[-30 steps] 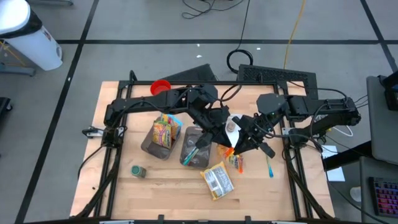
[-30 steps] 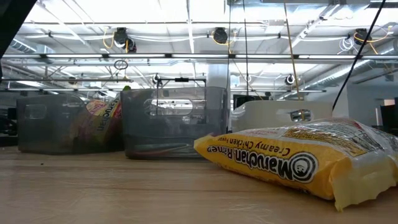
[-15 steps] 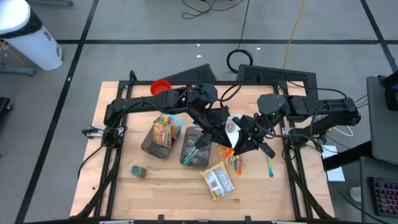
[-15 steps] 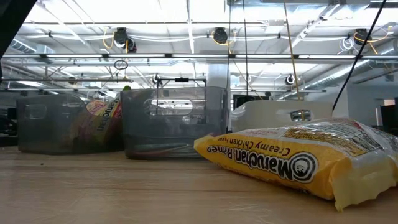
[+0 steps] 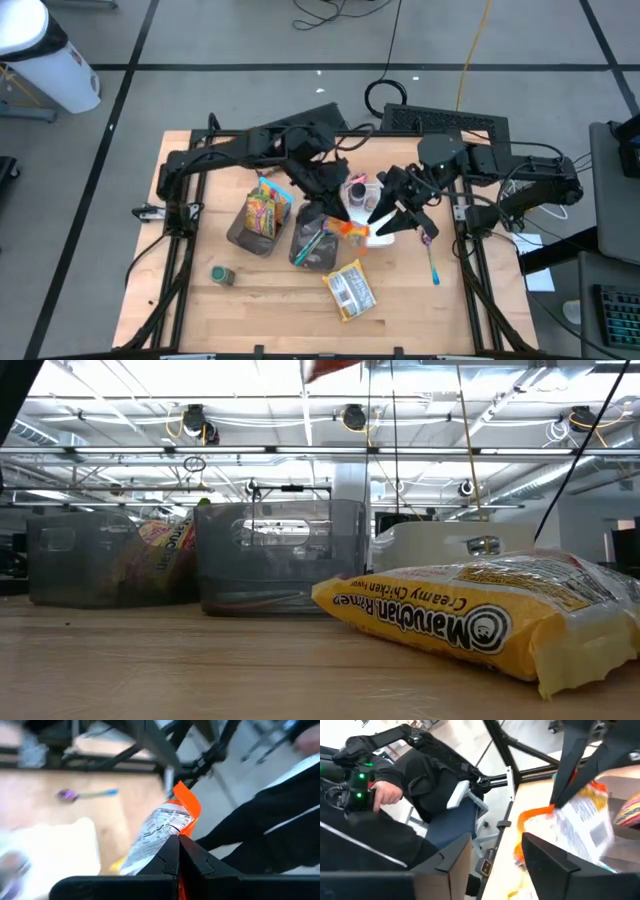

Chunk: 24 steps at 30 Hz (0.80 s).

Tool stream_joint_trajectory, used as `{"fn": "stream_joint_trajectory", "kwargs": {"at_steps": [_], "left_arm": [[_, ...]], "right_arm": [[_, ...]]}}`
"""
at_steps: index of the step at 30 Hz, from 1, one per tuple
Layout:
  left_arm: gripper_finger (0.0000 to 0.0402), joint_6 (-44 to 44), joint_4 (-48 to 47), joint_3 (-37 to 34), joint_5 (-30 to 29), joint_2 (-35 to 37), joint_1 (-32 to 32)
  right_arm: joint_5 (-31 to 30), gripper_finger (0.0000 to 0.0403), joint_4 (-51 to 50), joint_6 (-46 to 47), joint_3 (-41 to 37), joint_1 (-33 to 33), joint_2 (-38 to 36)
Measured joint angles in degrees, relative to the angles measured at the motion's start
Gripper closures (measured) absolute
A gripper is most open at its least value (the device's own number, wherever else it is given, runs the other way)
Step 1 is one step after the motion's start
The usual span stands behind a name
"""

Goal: Pick & Place Food Item
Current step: Put the orange pack into the left gray bin

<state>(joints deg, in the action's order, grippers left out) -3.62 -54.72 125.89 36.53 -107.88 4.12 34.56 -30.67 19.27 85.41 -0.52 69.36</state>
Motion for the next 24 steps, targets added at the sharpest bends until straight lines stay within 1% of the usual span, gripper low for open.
{"fn": "stream_joint_trajectory", "kwargs": {"at_steps": [4,9,13,15,19,22,24], "left_arm": [[0.0399,2.74,-9.16,0.00,-6.22,3.37,-0.24],[0.0399,3.47,-20.27,0.00,-9.99,7.41,-1.03],[0.0400,2.93,-25.59,0.00,-13.07,11.05,-2.16],[0.0399,2.42,-26.83,-0.01,-15.16,13.20,-2.72],[0.0400,1.48,-26.44,-2.24,-18.98,18.43,-3.30],[0.0399,-0.19,-22.18,-7.01,-21.47,23.49,-3.12],[0.0400,-1.15,-18.84,-11.92,-22.14,27.29,-3.02]], "right_arm": [[-0.37,0.0217,-1.21,-1.74,0.00,1.70,-0.75],[-4.03,0.0218,-1.43,-2.48,-0.01,3.15,-0.81],[-6.42,0.0225,-1.34,-3.48,0.00,3.24,-0.87],[-7.81,0.0228,-1.28,-3.67,0.00,3.20,-0.86],[-8.15,0.0231,-1.13,-3.00,0.00,3.22,-0.87],[-10.51,0.0231,-0.92,-2.51,0.00,3.07,-0.87],[-10.92,0.0232,-0.61,-2.41,0.00,3.04,-0.87]]}}
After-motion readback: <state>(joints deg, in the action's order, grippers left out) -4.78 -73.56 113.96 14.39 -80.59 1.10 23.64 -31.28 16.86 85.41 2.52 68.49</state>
